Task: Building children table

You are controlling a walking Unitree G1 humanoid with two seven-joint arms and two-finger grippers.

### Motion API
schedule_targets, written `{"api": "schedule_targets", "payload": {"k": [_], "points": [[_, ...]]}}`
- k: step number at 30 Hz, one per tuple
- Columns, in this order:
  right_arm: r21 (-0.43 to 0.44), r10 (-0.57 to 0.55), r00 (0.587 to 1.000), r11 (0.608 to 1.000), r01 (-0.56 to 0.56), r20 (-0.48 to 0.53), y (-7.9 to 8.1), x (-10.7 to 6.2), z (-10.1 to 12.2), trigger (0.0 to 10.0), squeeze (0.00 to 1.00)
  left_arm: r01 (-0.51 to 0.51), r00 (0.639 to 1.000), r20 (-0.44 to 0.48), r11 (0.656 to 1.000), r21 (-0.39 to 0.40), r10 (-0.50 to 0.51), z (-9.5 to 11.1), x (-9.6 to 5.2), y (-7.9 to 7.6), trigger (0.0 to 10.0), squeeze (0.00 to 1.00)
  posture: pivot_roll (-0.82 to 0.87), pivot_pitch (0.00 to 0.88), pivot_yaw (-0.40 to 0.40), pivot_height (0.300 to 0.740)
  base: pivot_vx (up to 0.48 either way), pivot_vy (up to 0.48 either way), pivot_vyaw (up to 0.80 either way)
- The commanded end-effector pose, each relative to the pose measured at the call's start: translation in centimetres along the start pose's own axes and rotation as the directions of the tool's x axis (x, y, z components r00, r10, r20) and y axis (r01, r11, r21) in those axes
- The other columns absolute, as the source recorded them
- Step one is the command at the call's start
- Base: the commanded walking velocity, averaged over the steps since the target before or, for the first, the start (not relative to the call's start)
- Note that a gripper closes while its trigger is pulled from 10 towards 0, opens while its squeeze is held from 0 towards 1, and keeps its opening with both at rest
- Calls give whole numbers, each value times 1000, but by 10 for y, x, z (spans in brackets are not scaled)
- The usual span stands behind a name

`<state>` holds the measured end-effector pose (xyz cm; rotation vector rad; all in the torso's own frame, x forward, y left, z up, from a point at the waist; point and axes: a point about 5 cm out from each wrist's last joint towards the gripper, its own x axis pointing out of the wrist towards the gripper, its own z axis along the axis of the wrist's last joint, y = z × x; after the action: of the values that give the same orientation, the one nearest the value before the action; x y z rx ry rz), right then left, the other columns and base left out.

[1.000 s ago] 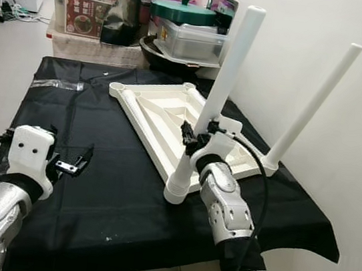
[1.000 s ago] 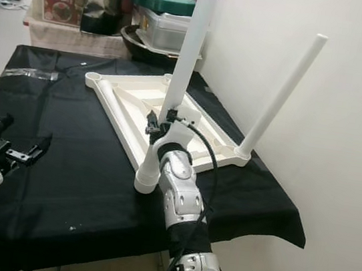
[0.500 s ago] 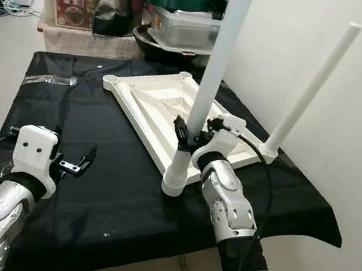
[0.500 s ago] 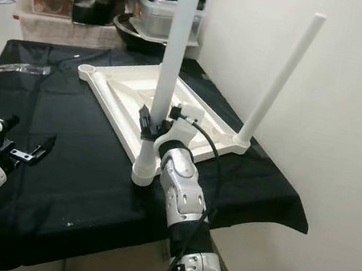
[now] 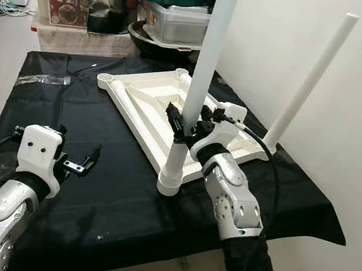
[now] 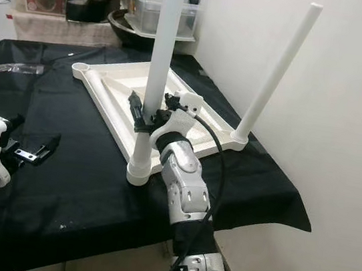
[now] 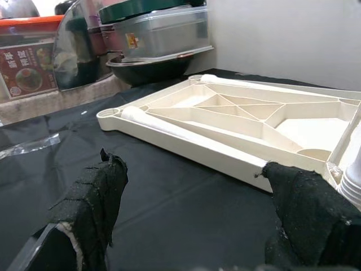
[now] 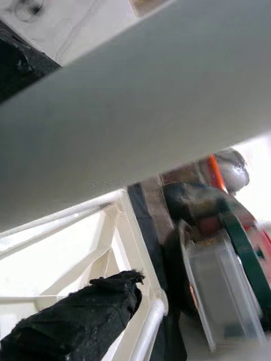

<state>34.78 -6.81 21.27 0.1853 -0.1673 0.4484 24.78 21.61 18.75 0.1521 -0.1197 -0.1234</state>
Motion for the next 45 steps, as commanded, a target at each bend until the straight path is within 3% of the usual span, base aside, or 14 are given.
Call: {"api": "schedule_targets", "payload": {"k": [1, 2, 6, 12, 16, 24, 25, 34, 38, 39, 41, 42, 44, 45], "points": [[9, 5, 1000, 1000, -5, -10, -2, 1, 0, 10000, 1000, 9, 1000, -10, 1000, 9, -8, -2, 1, 0, 10000, 0, 95, 0, -88, 740, 0, 0, 0], [-34, 19, 999, 999, -21, -43, -12, 5, 0, 10000, 0, 12, 1000, -10, 1000, 6, -12, -3, 2, -2, 10000, 0, 90, 0, -90, 740, 0, 0, 0], [-80, 89, 989, 992, -99, -118, -34, 15, 5, 10000, 0, 20, 1000, -9, 1000, -1, -20, -5, 3, -5, 10000, 0, 93, 0, -98, 740, 0, 0, 0], [-64, 161, 978, 983, -171, -134, -38, 18, 13, 10000, 0, 17, 1000, -9, 1000, -1, -17, -5, 2, -5, 10000, 0, 95, 0, -106, 740, 0, 0, 0], [2, 338, 929, 940, -341, -148, -36, 18, 22, 10000, 0, 18, 1000, -10, 1000, -6, -18, -6, 1, -7, 10000, 0, 95, 0, -110, 740, 0, 0, 0], [29, 452, 880, 891, -452, -147, -36, 19, 25, 10000, 0, 22, 1000, -9, 1000, -7, -22, -7, 1, -8, 10000, 0, 98, 0, -112, 740, 0, 0, 0], [26, 511, 846, 858, -513, -151, -36, 20, 25, 10000, 0, 24, 1000, -8, 1000, -7, -24, -7, 2, -8, 10000, 0, 106, 0, -117, 740, 0, 0, 0], [-5, 619, 759, 774, -633, -201, -41, 21, 21, 10000, 0, 25, 1000, -9, 1000, -4, -25, -7, 1, -9, 10000, 0, 118, 0, -126, 740, 0, 0, 0], [-15, 624, 752, 767, -641, -210, -44, 21, 20, 9608, 0, 25, 1000, -10, 1000, -3, -25, -7, 1, -9, 10000, 0, 127, 0, -132, 740, 0, 0, 0], [-20, 622, 754, 768, -640, -213, -46, 21, 20, 6471, 0, 26, 1000, -10, 1000, -2, -26, -7, 1, -9, 10000, 0, 128, 0, -133, 740, 0, 0, 0], [-20, 622, 753, 768, -640, -213, -46, 22, 20, 6471, 0, 26, 1000, -10, 1000, -1, -26, -7, 1, -9, 10000, 0, 128, 0, -133, 740, 0, 0, 0], [-19, 618, 756, 772, -636, -217, -47, 22, 20, 4275, 0, 27, 1000, -10, 1000, -1, -27, -7, 1, -9, 10000, 0, 132, 0, -135, 740, 0, 0, 0], [-19, 618, 756, 772, -636, -217, -47, 22, 20, 4275, 0, 27, 1000, -10, 1000, -1, -27, -7, 1, -9, 10000, 0, 132, 0, -135, 740, 0, 0, 0], [-27, 607, 766, 780, -625, -212, -49, 23, 19, 1569, 0, 27, 1000, -8, 1000, -2, -27, -7, 1, -9, 10000, 0, 132, 0, -135, 740, 0, 0, 0]]}}
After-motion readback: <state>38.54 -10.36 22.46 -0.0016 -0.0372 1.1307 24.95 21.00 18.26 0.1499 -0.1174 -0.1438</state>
